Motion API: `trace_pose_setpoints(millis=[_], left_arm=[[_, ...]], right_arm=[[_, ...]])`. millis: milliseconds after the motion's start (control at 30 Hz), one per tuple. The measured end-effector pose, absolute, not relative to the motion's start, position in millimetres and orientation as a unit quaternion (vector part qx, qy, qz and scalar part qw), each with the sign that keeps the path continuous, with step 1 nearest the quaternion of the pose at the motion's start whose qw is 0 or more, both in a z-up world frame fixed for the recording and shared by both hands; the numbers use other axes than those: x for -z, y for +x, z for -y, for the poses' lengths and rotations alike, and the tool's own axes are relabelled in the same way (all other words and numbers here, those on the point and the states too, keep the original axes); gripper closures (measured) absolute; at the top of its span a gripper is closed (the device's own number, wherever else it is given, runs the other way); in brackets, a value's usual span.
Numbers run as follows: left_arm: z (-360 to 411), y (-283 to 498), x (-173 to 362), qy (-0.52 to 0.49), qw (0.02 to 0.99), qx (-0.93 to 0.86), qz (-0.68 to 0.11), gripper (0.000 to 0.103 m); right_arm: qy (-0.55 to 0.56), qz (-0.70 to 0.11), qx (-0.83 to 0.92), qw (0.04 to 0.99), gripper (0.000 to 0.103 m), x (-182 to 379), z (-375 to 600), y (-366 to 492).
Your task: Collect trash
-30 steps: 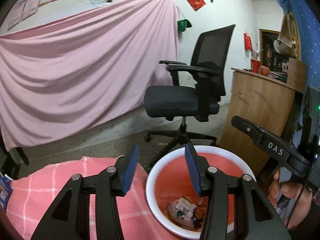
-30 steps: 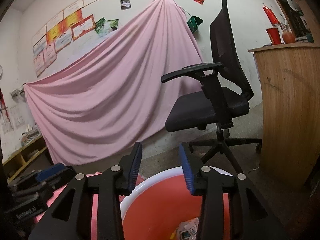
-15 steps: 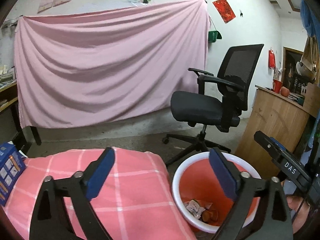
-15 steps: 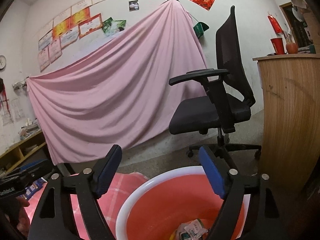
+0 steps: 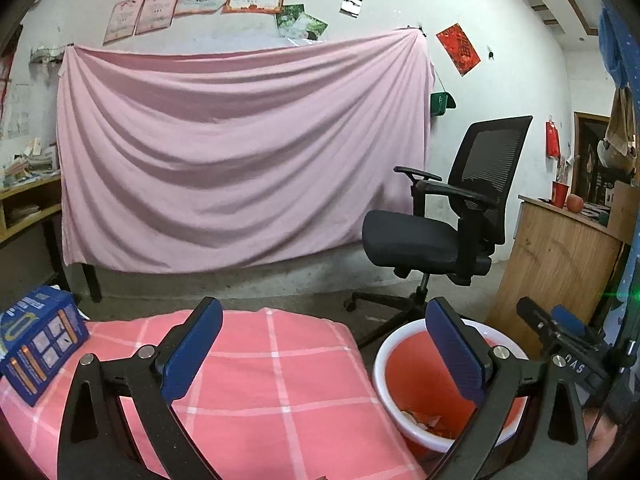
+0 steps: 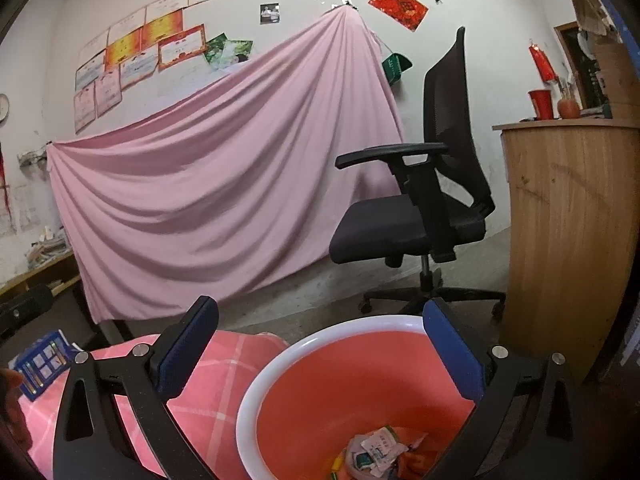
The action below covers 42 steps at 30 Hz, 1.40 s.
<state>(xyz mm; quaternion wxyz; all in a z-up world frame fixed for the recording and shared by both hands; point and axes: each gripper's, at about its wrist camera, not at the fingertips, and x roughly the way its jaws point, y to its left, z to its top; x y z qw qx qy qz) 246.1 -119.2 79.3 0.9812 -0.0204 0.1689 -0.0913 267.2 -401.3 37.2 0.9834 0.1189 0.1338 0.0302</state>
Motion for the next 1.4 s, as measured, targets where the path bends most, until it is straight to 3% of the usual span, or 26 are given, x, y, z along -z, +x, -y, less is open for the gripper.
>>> trace_pose_setpoints(millis=[1400], left_arm=[[17,82,-44,-0.051,0.983,0.048,-0.173,0.002]], right_arm=[[0.059,-0.098,-0.045,0.992,0.000,-45,303,104]])
